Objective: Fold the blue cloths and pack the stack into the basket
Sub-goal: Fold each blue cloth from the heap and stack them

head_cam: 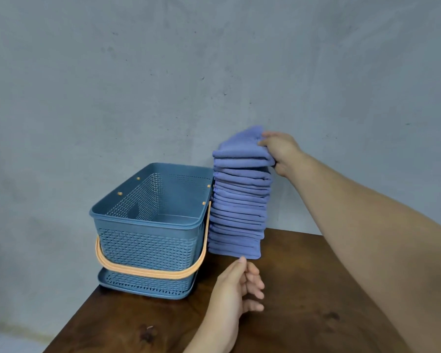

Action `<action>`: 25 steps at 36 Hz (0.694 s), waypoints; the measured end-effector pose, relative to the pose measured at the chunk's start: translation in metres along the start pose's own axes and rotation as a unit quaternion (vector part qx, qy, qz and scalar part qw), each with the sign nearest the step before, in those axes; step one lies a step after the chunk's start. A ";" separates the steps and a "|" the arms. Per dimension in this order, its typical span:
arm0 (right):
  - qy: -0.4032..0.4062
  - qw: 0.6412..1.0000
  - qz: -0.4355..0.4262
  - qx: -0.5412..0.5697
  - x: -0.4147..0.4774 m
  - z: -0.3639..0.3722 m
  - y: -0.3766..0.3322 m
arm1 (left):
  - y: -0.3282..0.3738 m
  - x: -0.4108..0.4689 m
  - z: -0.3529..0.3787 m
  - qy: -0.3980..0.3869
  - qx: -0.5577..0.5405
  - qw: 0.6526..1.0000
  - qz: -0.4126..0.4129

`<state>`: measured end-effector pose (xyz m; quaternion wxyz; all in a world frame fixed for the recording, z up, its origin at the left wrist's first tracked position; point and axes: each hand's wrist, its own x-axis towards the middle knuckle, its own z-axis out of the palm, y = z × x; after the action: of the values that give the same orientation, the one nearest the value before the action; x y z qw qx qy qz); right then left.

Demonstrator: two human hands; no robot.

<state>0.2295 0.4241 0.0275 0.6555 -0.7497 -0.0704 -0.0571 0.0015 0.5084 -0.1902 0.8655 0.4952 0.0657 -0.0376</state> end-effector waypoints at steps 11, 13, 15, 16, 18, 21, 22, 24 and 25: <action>-0.021 0.987 0.052 -0.148 -0.007 -0.005 0.001 | -0.003 -0.002 -0.001 -0.033 0.043 0.998 0.009; -0.024 0.985 0.041 -0.165 -0.009 -0.003 -0.003 | -0.003 -0.002 -0.001 -0.033 0.048 0.998 0.010; -0.034 0.977 0.032 -0.207 -0.014 -0.001 -0.005 | -0.004 -0.003 0.000 -0.031 0.051 0.998 0.011; -0.038 0.972 0.024 -0.229 -0.016 -0.002 -0.004 | -0.004 -0.003 0.000 -0.031 0.053 0.998 0.011; -0.033 0.961 -0.020 -0.273 -0.020 -0.008 0.002 | -0.004 -0.004 0.000 -0.030 0.059 0.998 0.011; 0.012 0.948 -0.113 -0.297 -0.045 -0.032 0.018 | -0.006 -0.007 0.002 -0.030 0.074 0.997 0.018; 0.020 0.950 -0.134 -0.283 -0.059 -0.043 0.027 | -0.008 -0.008 0.003 -0.029 0.084 0.996 0.024; 0.031 0.954 -0.153 -0.258 -0.093 -0.066 0.048 | -0.010 -0.010 0.004 -0.028 0.104 0.993 0.036; 0.033 0.955 -0.156 -0.251 -0.112 -0.078 0.060 | -0.011 -0.012 0.004 -0.029 0.111 0.992 0.042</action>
<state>0.1308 0.3353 -0.0404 0.4312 -0.8675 -0.1480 -0.1988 -0.0114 0.4990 -0.1955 0.8074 0.5895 0.0150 -0.0223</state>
